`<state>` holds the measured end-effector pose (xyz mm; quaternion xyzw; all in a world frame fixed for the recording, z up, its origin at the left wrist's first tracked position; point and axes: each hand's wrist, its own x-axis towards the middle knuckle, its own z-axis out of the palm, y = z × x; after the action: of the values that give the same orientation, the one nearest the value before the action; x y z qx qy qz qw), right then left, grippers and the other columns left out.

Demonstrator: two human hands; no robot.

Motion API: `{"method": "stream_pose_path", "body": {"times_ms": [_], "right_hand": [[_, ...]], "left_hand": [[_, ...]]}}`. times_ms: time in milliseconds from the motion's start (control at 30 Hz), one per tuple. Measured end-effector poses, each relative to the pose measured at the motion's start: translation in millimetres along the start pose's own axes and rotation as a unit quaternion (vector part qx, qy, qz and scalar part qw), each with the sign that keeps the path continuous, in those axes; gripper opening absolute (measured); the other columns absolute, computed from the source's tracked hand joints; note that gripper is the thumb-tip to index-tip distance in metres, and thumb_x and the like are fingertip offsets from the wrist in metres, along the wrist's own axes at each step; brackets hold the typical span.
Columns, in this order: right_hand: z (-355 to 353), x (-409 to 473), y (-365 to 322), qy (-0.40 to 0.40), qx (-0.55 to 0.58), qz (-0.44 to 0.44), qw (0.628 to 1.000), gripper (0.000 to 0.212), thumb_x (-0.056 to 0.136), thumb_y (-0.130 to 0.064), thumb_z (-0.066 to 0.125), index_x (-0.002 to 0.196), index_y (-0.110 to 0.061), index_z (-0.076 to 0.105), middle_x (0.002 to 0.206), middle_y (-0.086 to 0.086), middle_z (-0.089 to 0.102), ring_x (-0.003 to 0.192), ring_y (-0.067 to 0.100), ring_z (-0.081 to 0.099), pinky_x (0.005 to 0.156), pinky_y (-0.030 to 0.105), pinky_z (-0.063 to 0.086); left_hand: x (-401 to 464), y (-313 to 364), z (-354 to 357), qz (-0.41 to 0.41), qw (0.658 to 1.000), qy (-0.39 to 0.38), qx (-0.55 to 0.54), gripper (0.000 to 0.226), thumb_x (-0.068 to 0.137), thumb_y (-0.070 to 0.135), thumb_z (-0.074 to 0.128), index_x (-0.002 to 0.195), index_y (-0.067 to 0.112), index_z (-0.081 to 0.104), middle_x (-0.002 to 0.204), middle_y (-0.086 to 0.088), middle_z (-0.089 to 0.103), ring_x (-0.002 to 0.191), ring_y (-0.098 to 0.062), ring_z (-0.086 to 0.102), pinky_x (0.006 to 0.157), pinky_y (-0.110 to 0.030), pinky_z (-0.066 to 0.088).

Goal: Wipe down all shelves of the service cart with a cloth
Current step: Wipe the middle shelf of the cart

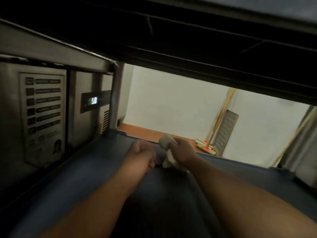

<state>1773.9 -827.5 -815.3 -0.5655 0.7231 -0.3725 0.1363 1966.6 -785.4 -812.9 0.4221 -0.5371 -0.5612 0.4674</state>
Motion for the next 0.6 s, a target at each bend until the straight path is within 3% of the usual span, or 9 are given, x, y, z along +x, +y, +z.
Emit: {"method": "stream_pose_path", "body": {"times_ms": [67,233,333,400,500,600], "right_hand": [[-50.9,-9.3,48.1,0.025,-0.055,0.025,0.998,0.031,0.098,-0.029,0.049,0.122,-0.025,0.068,0.108,0.0,0.068,0.1,0.02,0.062,0.082,0.032,0.044],[-170.6,-43.3,162.5,0.084,-0.112,0.131,0.981,0.035,0.096,-0.034,0.046,0.12,-0.024,0.069,0.108,0.007,0.072,0.093,0.024,0.067,0.089,0.038,0.054],[-236.3,-80.0,204.2,0.127,-0.159,0.187,0.961,0.034,0.099,-0.032,0.048,0.123,-0.014,0.065,0.108,0.009,0.068,0.103,0.033,0.065,0.089,0.038,0.051],[-273.7,-96.8,236.7,0.146,-0.223,0.219,0.939,0.034,0.097,-0.04,0.05,0.121,-0.019,0.062,0.113,0.012,0.066,0.106,0.035,0.063,0.091,0.041,0.049],[-306.3,-104.3,281.8,0.139,-0.28,0.23,0.922,0.041,0.09,-0.045,0.052,0.12,-0.02,0.063,0.113,0.011,0.069,0.099,0.032,0.065,0.089,0.041,0.054],[-305.7,-98.8,280.1,0.13,-0.292,0.217,0.922,0.04,0.093,-0.039,0.057,0.127,-0.017,0.061,0.119,0.012,0.066,0.103,0.03,0.063,0.08,0.032,0.045]], "left_hand": [[-5.1,-1.7,12.4,0.007,1.0,-0.018,0.016,0.026,0.09,0.0,0.044,0.104,0.02,0.054,0.085,-0.01,0.061,0.062,-0.022,0.055,0.048,-0.028,0.039],[-8.9,5.0,83.4,-0.007,0.995,-0.07,0.07,0.028,0.086,-0.007,0.043,0.103,0.013,0.054,0.086,-0.011,0.062,0.058,-0.021,0.055,0.048,-0.027,0.038],[-20.7,13.6,132.5,-0.008,0.993,-0.108,0.05,0.028,0.086,-0.008,0.043,0.106,0.009,0.053,0.086,-0.012,0.062,0.058,-0.021,0.055,0.05,-0.028,0.037],[-25.3,9.1,161.1,-0.014,0.99,-0.132,0.047,0.028,0.088,-0.008,0.043,0.108,0.009,0.052,0.086,-0.012,0.061,0.057,-0.021,0.055,0.05,-0.028,0.037],[-27.1,-10.2,180.1,-0.028,0.987,-0.15,0.044,0.032,0.088,-0.008,0.044,0.11,0.013,0.055,0.09,-0.013,0.063,0.061,-0.022,0.057,0.052,-0.031,0.04],[-26.8,-29.6,170.1,-0.033,0.992,-0.12,0.024,0.04,0.085,-0.013,0.045,0.109,0.016,0.057,0.094,-0.017,0.062,0.065,-0.026,0.056,0.054,-0.034,0.041]]}}
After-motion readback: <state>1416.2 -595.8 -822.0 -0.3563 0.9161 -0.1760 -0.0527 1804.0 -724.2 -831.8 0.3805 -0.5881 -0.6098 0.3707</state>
